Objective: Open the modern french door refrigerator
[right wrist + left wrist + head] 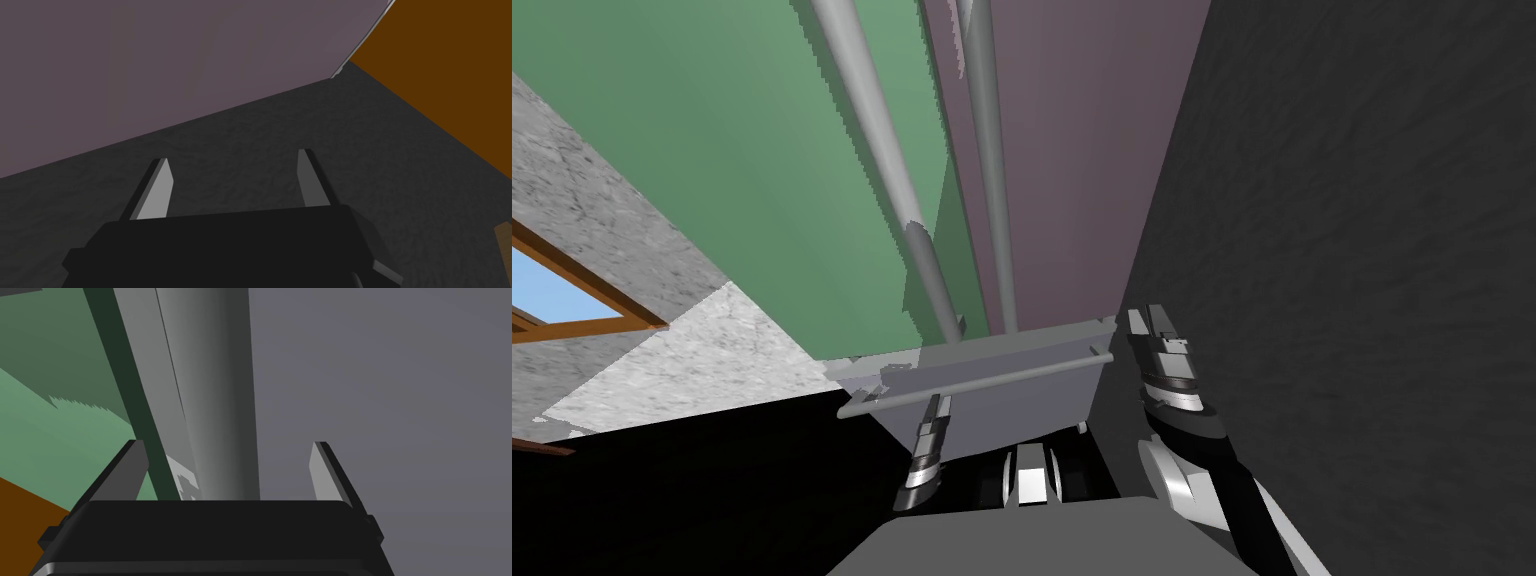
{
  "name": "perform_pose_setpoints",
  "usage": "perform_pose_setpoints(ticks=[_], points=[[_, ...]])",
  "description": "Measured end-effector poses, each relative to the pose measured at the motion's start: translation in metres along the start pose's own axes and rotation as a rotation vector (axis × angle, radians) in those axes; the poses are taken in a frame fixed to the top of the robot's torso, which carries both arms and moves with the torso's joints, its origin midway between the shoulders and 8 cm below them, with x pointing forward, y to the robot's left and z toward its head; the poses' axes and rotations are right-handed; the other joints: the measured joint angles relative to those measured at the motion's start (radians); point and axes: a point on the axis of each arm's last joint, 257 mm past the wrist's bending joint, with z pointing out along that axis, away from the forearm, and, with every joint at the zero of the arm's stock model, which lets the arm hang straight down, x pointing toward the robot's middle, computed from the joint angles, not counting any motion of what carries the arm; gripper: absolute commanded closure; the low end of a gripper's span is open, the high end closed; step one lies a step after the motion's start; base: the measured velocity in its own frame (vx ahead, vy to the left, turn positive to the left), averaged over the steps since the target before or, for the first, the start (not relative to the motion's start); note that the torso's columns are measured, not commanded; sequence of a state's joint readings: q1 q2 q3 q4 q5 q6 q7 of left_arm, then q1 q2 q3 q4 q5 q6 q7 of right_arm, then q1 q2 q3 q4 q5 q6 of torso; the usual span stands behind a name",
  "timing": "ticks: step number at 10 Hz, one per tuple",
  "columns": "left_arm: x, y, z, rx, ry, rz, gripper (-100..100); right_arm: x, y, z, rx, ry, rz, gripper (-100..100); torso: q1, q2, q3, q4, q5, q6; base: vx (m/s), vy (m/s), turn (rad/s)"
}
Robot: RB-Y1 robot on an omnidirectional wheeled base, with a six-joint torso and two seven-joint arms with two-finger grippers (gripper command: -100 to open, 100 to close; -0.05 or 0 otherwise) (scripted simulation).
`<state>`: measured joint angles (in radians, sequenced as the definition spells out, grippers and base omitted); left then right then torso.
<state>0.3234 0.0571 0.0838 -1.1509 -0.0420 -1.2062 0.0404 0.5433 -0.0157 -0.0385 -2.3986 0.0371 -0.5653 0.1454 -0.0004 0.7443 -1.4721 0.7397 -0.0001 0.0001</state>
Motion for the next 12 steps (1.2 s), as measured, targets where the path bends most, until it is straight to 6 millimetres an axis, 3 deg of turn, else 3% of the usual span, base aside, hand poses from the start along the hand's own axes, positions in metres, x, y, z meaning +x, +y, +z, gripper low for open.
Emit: perform_pose_setpoints(ticks=[6,7,12], points=[[-0.006,0.0,0.032,0.002,0.002,-0.003,-100,0.0,0.0,0.0,0.0,0.0,0.0,0,0.0,-0.007,-0.004,-0.002,0.0,0.0,-0.005,-0.017,0.006],[-0.006,0.0,0.033,0.0,0.002,-0.003,100,0.0,0.0,0.0,0.0,0.0,0.0,0,0.001,-0.006,-0.004,-0.002,0.0,0.0,0.003,0.008,-0.009],[-0.001,-0.004,0.01,0.014,0.0,-0.004,100,0.0,0.0,0.0,0.0,0.0,0.0,0,0.003,-0.01,-0.005,-0.004,0.002,0.0,-0.014,0.009,-0.001]])
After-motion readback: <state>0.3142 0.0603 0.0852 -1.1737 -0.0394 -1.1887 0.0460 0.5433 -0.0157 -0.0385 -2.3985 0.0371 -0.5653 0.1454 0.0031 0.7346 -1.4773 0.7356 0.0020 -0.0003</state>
